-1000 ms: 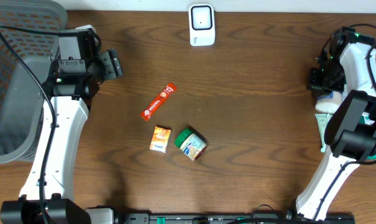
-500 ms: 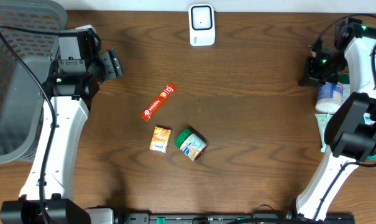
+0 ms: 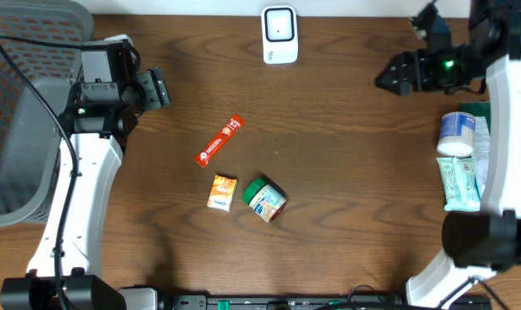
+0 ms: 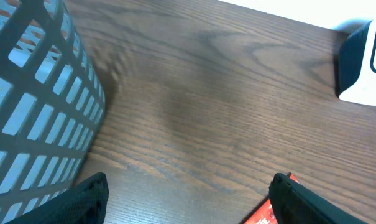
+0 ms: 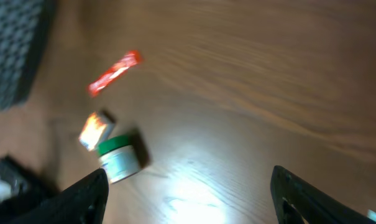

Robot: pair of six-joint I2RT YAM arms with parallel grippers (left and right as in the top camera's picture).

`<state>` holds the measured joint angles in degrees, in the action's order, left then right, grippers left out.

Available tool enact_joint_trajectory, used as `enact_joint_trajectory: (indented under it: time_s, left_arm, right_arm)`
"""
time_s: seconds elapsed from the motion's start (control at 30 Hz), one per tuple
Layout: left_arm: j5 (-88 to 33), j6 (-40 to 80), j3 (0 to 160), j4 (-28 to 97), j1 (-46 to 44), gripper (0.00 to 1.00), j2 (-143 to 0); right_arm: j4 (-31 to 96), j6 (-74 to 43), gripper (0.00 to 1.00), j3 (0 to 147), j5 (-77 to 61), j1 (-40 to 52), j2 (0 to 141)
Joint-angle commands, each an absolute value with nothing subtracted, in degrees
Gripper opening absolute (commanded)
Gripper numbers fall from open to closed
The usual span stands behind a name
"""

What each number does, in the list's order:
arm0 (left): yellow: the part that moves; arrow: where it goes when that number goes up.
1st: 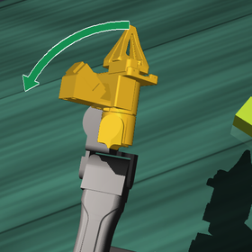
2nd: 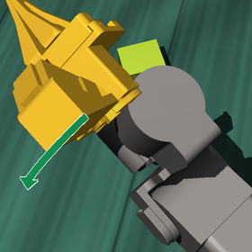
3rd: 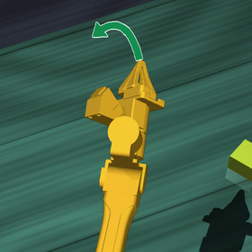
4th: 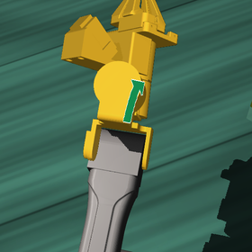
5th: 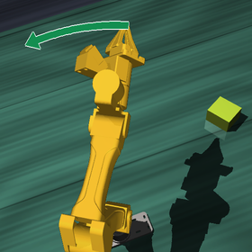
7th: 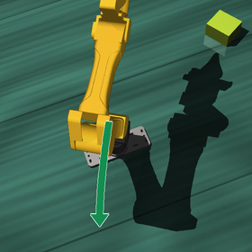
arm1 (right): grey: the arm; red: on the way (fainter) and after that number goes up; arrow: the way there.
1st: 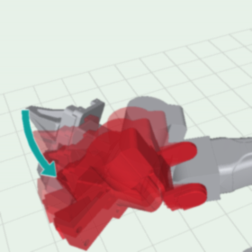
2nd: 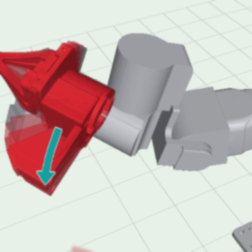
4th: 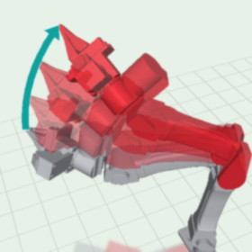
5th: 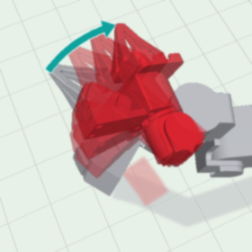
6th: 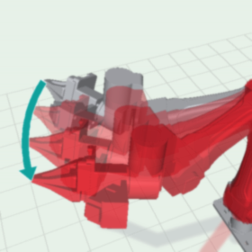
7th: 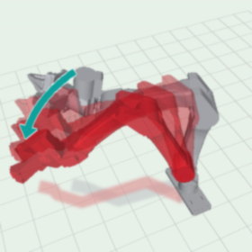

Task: Scan the item barcode
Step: 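Open the right gripper and withdraw it from the cup, then move the right gripper over to the green-lidded jar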

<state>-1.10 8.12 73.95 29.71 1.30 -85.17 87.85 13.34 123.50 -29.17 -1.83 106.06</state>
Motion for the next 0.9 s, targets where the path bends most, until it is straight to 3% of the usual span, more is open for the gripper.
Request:
enact_joint_trajectory:
  time_s: [0.0,0.07,0.13,0.23,0.53,0.87]
  left_arm:
    - [-0.38,8.19,74.11,29.67,1.32,0.83,-85.73]
    - [-0.40,8.19,74.11,29.67,1.32,0.83,-85.73]
    - [-0.38,8.19,74.11,29.69,1.32,0.83,-85.73]
    - [-0.40,8.19,74.11,29.69,1.32,0.83,-85.73]
    - [-0.40,8.19,74.11,29.67,1.32,0.83,-85.73]
    - [-0.40,8.19,74.11,29.69,1.32,0.83,-85.73]
  right_arm:
    - [88.92,13.98,0.73,123.46,-30.52,5.21,106.21]
    - [89.12,13.98,0.68,122.85,-30.50,10.66,106.28]
    - [89.08,13.98,0.52,121.84,-30.26,15.51,106.32]
    - [88.71,14.00,0.01,119.70,-29.82,21.93,106.48]
    - [77.76,9.63,0.01,102.85,-29.82,35.35,106.48]
    - [64.05,7.27,0.01,87.59,-29.85,41.52,106.50]
